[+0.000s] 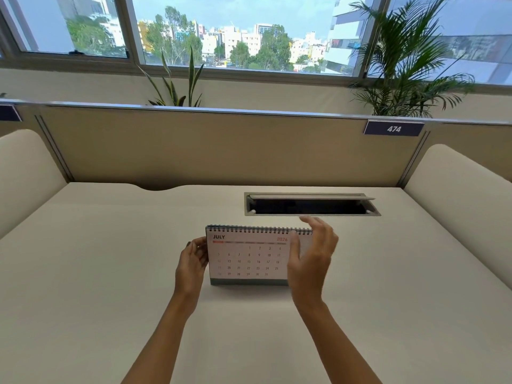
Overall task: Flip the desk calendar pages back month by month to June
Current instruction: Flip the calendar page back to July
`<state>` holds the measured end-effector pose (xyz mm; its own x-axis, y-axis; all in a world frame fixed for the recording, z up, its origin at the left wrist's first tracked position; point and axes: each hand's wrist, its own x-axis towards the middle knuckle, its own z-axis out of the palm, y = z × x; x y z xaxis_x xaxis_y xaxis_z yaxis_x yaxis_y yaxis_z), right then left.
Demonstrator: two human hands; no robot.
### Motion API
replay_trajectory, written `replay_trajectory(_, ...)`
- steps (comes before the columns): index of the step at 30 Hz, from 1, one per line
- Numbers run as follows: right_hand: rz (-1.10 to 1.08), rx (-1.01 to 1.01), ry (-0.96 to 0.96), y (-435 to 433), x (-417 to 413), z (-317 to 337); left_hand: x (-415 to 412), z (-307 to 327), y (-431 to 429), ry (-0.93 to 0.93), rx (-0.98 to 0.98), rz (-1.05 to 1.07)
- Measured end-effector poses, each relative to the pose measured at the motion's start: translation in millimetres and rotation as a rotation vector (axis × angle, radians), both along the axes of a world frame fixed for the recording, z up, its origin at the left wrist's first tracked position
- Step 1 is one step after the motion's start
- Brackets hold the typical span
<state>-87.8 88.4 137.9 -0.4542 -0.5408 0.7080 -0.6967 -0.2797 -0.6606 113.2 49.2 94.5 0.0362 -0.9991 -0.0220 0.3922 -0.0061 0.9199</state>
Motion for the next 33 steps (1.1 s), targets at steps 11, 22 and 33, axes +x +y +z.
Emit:
replay_trajectory(11, -0.057, 0.263, -0.714, 24.3, -21.9, -37.4, -0.9, 0.1, 0.1, -0.007, 0.004, 0.008)
replay_trajectory(22, -0.038, 0.351, -0.604, 41.9, -30.1, -45.9, -0.4, 2.4, 1.9, 0.008, -0.001, 0.002)
replay_trajectory(33, -0.006, 0.303, -0.437, 47.9, -36.0, -46.2, -0.3, 3.4, 2.7, -0.010, -0.003, -0.006)
